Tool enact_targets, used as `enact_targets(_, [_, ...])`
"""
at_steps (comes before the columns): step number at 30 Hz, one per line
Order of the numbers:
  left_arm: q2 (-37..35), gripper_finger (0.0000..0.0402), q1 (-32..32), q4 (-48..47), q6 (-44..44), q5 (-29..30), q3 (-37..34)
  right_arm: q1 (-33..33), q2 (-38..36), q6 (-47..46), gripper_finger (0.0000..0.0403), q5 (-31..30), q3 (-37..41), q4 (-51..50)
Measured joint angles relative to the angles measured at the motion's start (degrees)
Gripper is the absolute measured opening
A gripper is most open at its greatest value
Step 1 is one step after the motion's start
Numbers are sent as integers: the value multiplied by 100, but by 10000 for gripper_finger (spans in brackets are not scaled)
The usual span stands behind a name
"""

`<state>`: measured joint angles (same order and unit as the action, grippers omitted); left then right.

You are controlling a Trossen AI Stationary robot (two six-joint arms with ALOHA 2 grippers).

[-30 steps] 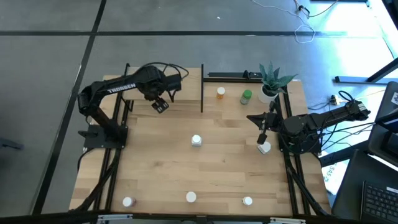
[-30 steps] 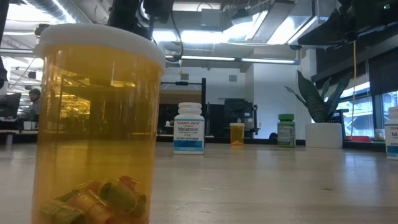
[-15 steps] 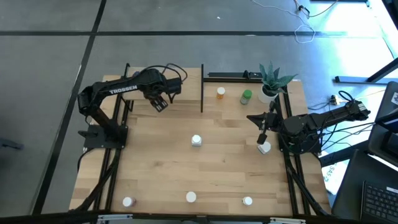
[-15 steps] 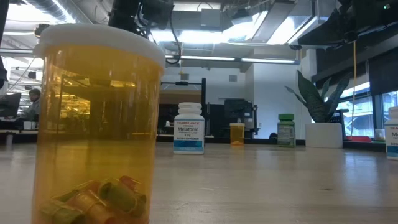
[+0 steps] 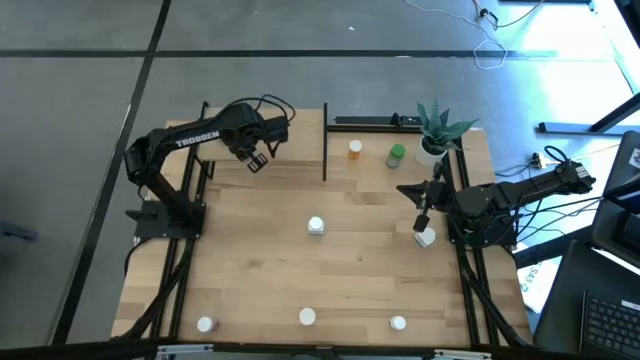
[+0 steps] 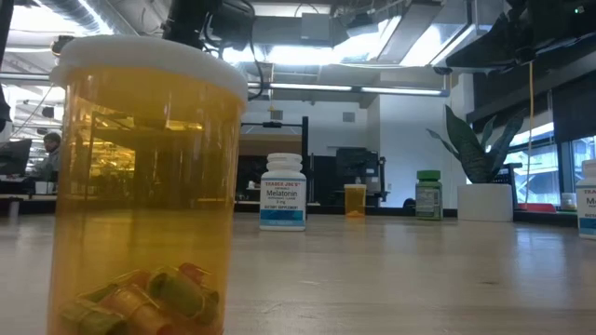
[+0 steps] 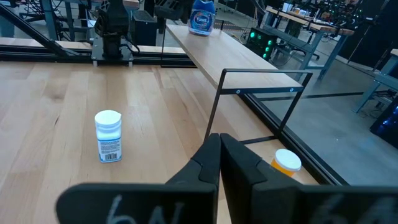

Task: Pick and place medicine bottles onto shelf by color
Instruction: Put the blue pill bottle on the shelf

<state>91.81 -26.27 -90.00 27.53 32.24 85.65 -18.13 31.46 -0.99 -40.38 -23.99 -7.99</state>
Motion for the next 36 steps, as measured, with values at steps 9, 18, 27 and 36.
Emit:
enact_targets(9, [0, 8, -236, -2, 39, 109, 0, 0, 1, 0, 14, 2, 0, 0])
enact_targets(18, [0, 3, -513, 0, 40, 78, 0, 2, 2, 209, 14, -45, 0, 21])
enact_targets(27, [0, 1, -776, -1, -91, -45, 0, 2, 0, 570, 14, -439, 0, 97])
enact_targets(36, [0, 1, -963, 0, -221, -32, 0, 2, 0, 569, 14, -610, 0, 95])
